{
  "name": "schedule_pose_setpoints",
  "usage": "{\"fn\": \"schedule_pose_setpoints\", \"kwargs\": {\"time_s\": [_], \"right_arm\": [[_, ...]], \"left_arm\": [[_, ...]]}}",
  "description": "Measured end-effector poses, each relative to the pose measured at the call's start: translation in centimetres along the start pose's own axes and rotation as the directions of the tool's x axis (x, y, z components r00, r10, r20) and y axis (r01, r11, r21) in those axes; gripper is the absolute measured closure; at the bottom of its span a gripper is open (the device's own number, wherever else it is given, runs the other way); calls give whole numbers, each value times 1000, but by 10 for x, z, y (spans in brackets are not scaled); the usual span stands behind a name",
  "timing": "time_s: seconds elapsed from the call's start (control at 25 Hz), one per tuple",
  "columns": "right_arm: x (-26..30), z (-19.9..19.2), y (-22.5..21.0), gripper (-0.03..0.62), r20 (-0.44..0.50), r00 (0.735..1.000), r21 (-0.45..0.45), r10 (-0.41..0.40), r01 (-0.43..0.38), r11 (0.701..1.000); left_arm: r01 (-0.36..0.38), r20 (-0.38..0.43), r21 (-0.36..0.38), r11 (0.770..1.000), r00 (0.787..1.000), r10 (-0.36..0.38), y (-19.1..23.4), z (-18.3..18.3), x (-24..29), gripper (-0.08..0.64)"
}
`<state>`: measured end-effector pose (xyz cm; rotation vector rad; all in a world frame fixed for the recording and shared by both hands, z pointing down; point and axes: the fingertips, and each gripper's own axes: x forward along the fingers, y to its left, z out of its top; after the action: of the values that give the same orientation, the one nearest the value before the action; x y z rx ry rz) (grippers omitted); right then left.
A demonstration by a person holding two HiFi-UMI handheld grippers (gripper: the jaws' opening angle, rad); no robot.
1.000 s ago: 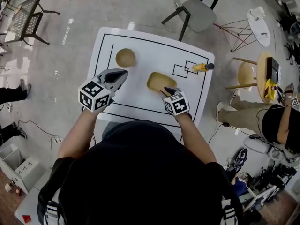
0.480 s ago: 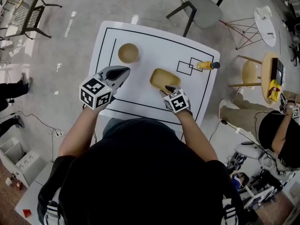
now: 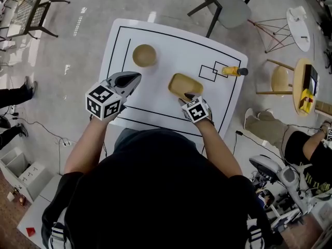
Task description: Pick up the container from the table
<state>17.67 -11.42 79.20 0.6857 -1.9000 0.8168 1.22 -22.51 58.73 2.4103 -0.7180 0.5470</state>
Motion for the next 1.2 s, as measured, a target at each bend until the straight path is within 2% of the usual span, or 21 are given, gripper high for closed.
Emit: {"fn": "schedule_pose_setpoints", "kwargs": {"time_s": [0.32, 0.76, 1.2], "right_arm": [[8, -6, 5, 448, -68, 997, -99, -23, 16, 995], [16, -13, 5, 448, -107, 994, -138, -23, 9, 990], [19, -15, 4, 479, -120, 992, -147, -26, 9, 989]], "left_arm": [[13, 0, 1, 1000, 1000, -13, -4, -1, 4, 554], [14, -8, 0, 1000, 1000, -14, -3, -4, 5, 554], [23, -17, -1, 1000, 1000, -23, -4, -4, 6, 554]]}}
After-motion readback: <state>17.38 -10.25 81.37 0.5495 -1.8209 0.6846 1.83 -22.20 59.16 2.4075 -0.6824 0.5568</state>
